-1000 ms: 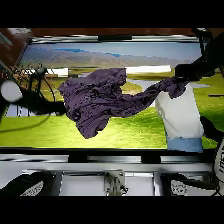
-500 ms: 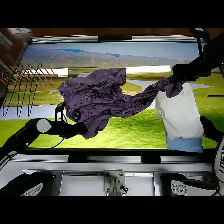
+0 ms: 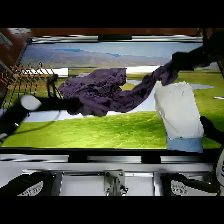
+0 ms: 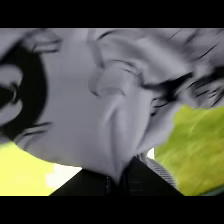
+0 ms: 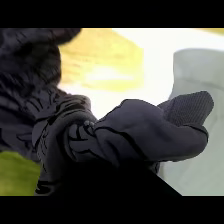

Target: Fold the shirts.

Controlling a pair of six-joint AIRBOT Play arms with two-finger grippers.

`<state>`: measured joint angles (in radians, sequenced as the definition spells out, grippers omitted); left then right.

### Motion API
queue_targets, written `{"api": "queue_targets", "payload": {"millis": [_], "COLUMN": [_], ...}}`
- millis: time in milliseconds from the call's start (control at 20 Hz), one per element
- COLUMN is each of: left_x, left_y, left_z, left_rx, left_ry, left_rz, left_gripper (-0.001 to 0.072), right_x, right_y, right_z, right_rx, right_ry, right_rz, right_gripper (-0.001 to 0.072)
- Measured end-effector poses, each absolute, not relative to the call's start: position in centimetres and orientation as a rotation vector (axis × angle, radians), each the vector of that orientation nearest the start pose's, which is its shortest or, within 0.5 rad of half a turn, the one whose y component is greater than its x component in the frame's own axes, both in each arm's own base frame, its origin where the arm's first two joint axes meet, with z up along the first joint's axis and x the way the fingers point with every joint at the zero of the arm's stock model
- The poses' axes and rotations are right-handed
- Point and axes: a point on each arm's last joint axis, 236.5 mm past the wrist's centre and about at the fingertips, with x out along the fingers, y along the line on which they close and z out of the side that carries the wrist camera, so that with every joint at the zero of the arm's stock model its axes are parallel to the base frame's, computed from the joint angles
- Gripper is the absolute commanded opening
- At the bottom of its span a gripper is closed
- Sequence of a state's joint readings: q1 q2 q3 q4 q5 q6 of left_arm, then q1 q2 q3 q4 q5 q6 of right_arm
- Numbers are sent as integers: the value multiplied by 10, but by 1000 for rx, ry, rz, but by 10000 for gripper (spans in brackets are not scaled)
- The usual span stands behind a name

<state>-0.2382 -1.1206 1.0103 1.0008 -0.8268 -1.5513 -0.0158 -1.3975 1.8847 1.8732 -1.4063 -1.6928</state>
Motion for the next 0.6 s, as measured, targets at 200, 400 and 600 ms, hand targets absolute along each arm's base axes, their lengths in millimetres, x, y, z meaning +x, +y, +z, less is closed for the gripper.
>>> {"api": "queue_targets", "payload": {"millis": [200, 400, 600], "left_x": [407, 346, 298], "left_y": [-164, -145, -113], "left_z": [276, 445, 487], "left_rx": [-274, -145, -61], "left_ry": [615, 282, 175], "left_rz": [-508, -543, -447], "left_gripper": [60, 60, 60], "right_x": [455, 381, 281], "right_y": [68, 46, 20], "right_z": [370, 536, 619], "right_rx": [105, 85, 44], "right_ry": [390, -149, -440], "right_rz": [296, 211, 100], "right_gripper": [74, 74, 74]}}
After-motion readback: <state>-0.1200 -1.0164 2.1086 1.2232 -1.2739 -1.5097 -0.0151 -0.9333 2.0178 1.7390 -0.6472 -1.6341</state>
